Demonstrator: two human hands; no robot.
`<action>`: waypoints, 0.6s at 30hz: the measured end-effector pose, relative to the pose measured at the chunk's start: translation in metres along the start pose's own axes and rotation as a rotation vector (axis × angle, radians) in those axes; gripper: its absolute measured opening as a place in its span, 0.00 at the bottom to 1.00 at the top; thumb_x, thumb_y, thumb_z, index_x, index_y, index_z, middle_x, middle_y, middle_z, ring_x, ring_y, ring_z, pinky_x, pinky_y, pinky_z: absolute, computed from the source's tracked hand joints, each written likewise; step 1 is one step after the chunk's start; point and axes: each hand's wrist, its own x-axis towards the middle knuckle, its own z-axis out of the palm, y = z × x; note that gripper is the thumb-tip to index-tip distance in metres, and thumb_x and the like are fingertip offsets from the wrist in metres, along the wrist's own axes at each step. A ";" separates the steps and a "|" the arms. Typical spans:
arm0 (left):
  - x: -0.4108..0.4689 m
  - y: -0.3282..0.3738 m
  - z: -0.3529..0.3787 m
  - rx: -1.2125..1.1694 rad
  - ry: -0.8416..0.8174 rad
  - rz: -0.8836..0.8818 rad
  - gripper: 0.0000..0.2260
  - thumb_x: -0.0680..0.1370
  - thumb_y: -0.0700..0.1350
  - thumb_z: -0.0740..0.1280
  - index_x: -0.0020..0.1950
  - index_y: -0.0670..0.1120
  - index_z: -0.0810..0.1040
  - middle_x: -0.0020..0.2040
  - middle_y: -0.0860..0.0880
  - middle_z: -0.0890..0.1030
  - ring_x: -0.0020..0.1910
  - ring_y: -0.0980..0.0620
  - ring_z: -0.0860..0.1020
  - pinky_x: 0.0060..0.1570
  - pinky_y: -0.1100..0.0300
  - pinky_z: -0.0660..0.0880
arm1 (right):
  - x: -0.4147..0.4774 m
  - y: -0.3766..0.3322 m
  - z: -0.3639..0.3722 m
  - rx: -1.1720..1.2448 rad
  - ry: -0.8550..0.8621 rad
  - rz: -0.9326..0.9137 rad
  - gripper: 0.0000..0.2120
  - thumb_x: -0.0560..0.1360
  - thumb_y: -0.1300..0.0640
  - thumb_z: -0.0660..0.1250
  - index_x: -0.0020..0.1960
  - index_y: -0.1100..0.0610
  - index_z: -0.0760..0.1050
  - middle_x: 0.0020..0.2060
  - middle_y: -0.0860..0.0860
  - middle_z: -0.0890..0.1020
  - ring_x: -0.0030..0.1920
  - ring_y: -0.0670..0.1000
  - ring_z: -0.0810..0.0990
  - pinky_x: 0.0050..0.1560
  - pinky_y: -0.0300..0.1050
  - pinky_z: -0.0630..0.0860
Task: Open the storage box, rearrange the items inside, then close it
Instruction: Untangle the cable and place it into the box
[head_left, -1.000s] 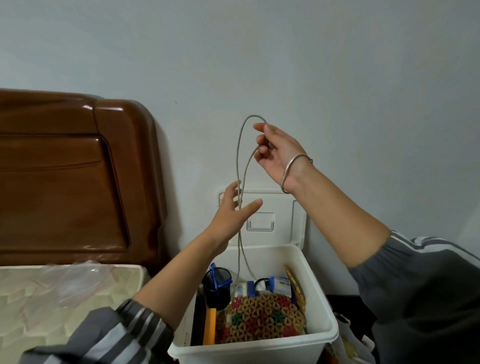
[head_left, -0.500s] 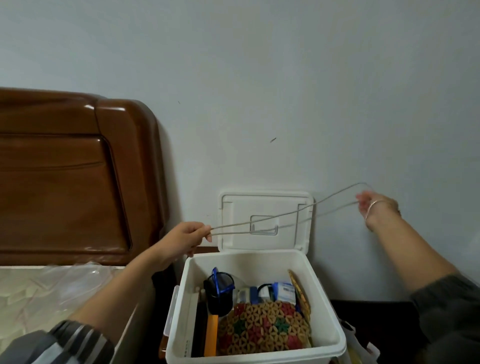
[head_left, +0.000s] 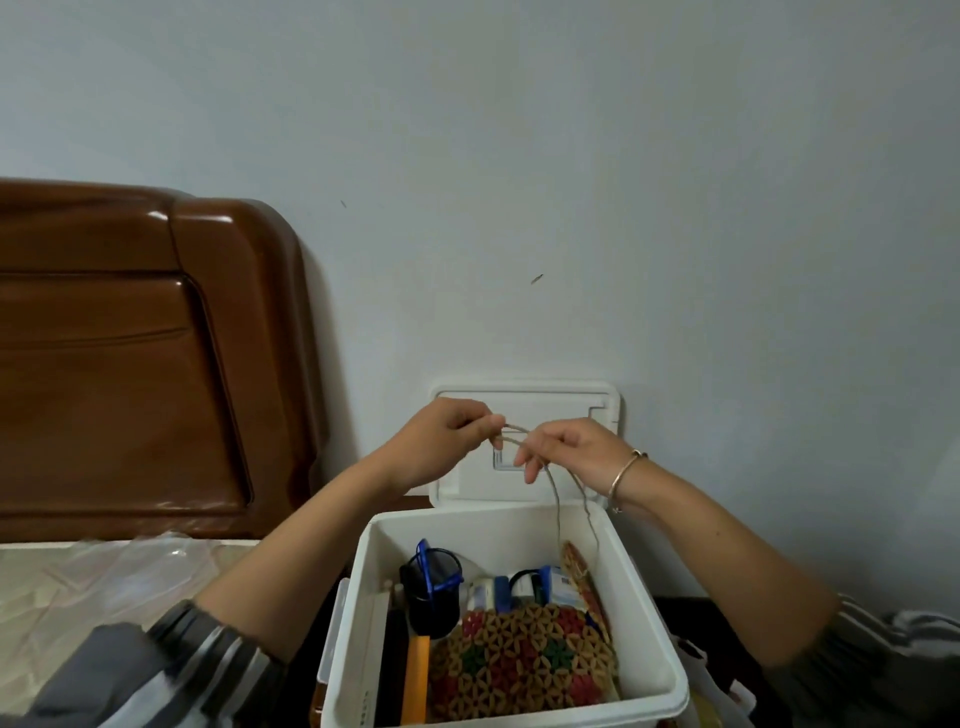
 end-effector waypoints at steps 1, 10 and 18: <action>-0.003 -0.004 -0.002 -0.007 -0.013 -0.017 0.14 0.81 0.51 0.63 0.38 0.50 0.81 0.28 0.55 0.68 0.27 0.55 0.64 0.31 0.63 0.65 | -0.002 0.004 -0.001 0.029 0.025 0.007 0.14 0.80 0.52 0.59 0.43 0.50 0.82 0.37 0.49 0.85 0.44 0.43 0.83 0.50 0.28 0.72; -0.016 -0.031 -0.013 -0.080 -0.010 -0.178 0.14 0.81 0.49 0.63 0.44 0.42 0.83 0.26 0.55 0.69 0.24 0.58 0.63 0.26 0.66 0.62 | -0.004 0.038 -0.002 0.145 -0.055 0.132 0.15 0.80 0.50 0.59 0.46 0.51 0.82 0.25 0.46 0.71 0.24 0.45 0.69 0.39 0.39 0.78; -0.017 -0.082 -0.071 0.320 0.418 -0.243 0.16 0.82 0.47 0.61 0.35 0.49 0.76 0.29 0.50 0.74 0.28 0.52 0.70 0.28 0.59 0.64 | -0.008 0.052 -0.041 -0.132 0.122 0.185 0.13 0.79 0.54 0.62 0.40 0.50 0.83 0.24 0.42 0.71 0.27 0.44 0.65 0.29 0.33 0.66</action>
